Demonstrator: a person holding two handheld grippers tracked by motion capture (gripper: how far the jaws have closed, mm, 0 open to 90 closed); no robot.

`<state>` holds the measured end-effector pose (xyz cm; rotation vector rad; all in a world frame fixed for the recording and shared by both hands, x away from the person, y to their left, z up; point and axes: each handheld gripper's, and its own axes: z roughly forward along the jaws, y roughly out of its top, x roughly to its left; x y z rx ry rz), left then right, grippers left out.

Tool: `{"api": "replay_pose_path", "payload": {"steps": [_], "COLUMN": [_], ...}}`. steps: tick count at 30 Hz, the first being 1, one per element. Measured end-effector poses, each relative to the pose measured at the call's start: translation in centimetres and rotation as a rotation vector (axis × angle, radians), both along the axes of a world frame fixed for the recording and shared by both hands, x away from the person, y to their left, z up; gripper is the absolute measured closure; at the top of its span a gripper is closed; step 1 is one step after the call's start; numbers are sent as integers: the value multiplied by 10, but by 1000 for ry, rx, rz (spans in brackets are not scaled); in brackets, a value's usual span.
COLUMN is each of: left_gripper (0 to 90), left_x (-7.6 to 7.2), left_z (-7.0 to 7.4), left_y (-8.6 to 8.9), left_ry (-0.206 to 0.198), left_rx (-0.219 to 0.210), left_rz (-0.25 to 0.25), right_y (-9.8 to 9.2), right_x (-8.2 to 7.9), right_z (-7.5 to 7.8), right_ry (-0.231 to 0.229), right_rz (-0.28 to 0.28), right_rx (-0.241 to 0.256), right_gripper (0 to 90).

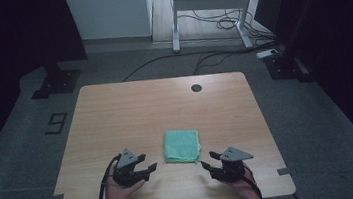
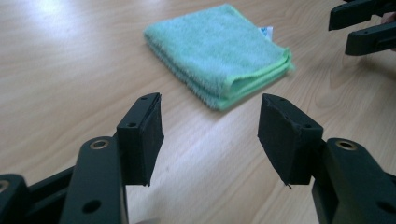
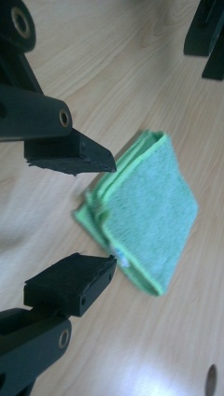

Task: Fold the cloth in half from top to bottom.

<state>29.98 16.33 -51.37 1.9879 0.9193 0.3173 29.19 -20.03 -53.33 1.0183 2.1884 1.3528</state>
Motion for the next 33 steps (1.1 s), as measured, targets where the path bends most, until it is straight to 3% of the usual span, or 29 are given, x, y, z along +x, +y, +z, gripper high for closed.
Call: {"api": "replay_pose_path", "payload": {"steps": [13, 33], "left_gripper": [390, 385], "left_x": [-18, -19], "left_z": [-19, -24], "left_y": [13, 16], "left_ry": [29, 32], "left_rx": [30, 32], "left_rz": [16, 33], "right_y": [-20, -23], "right_x": [-11, -12], "right_z": [-13, -14], "right_ry": [58, 54], "right_rz": [-45, -55], "right_rx": [-12, -9], "right_gripper": [425, 389]}}
